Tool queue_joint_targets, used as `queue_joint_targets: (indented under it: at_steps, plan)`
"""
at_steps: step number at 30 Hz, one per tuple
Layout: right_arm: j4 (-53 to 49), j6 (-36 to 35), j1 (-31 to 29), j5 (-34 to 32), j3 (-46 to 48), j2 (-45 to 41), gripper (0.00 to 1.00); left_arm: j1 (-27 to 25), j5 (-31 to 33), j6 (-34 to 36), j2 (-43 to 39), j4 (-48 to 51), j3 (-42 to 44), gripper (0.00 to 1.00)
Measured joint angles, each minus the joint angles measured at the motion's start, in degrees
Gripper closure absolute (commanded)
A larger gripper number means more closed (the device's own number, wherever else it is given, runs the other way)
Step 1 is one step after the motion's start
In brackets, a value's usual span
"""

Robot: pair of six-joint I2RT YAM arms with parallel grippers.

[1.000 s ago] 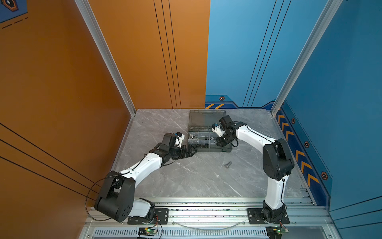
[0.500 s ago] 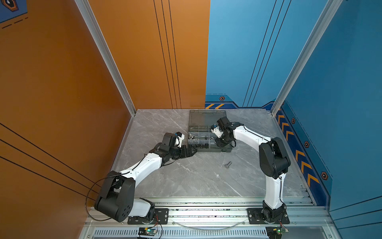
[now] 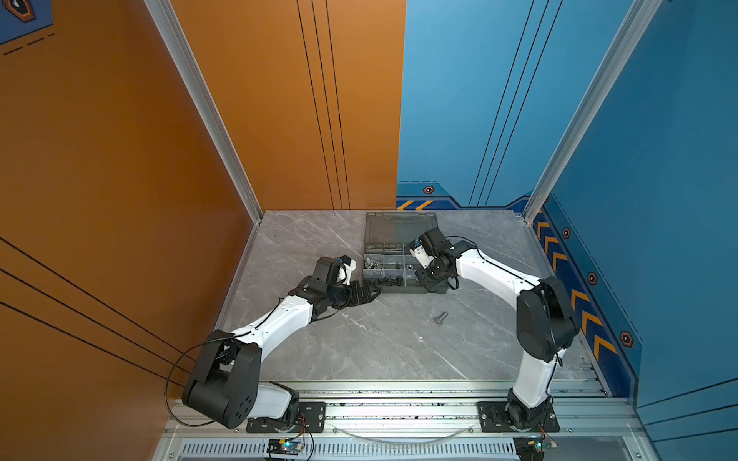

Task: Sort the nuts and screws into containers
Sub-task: 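Move the open right gripper down to the last silver bolt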

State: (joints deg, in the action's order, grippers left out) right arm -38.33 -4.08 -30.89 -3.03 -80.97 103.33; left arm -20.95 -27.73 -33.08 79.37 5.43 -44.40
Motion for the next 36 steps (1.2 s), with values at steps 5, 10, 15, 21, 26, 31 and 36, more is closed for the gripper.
queue_joint_targets:
  at_steps: [5, 10, 15, 21, 26, 31, 36]
  plan:
    - [-0.7, 9.0, -3.4, -6.2, 3.1, -6.6, 0.32, 0.0, 0.0, 0.0, -0.6, 0.1, 0.1, 0.02]
    - [-2.3, 24.0, -3.7, -10.6, 8.0, -10.6, 0.3, 0.0, 0.0, 0.0, -0.6, 0.1, 0.1, 0.02]
    - [-3.3, 37.0, -4.0, -11.2, 14.4, -12.4, 0.3, 0.0, 0.0, 0.0, -0.6, 0.1, 0.1, 0.02]
    - [-10.2, 52.5, -4.2, -12.5, 11.8, -10.2, 0.31, 0.0, 0.0, 0.0, -0.5, 0.0, 0.1, 0.02]
    - [-12.9, 60.1, -4.2, -10.8, 8.7, -5.1, 0.32, 0.0, 0.0, 0.0, -0.5, 0.0, 0.1, 0.02]
    - [-13.8, 65.6, -5.2, -8.9, 8.5, -2.7, 0.32, 0.0, 0.0, 0.0, -0.5, -0.1, 0.1, 0.02]
    - [-13.6, 69.1, -6.2, -7.3, 8.8, -2.7, 0.32, 0.1, 0.0, 0.0, -0.5, -0.1, 0.1, 0.02]
